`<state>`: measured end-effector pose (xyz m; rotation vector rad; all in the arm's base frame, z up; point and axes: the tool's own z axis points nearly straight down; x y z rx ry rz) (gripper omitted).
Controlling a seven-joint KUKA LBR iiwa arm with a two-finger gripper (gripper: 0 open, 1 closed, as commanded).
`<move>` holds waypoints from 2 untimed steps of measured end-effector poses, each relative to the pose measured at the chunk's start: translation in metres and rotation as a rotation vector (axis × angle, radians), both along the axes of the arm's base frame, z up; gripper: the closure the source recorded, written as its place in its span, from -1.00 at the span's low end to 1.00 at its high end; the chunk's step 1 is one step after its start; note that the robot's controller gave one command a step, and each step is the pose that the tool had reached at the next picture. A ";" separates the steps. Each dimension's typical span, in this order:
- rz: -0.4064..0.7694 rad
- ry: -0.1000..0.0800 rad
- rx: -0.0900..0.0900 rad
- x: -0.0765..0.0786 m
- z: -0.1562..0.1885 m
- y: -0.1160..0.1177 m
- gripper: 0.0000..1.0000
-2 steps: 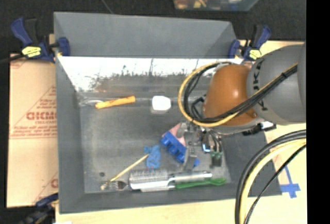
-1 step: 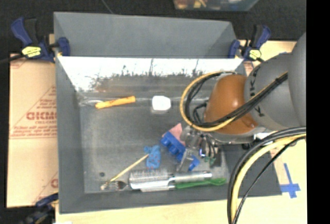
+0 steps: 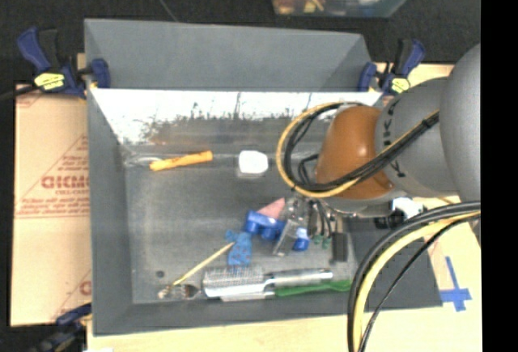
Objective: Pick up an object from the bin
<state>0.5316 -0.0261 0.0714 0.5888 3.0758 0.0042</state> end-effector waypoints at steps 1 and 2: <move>0.000 0.000 0.000 0.000 0.000 0.000 1.00; 0.001 0.007 0.001 -0.002 0.011 0.000 1.00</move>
Offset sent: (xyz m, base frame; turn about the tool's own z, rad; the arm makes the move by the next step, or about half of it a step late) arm 0.0002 0.0000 0.0494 -0.0001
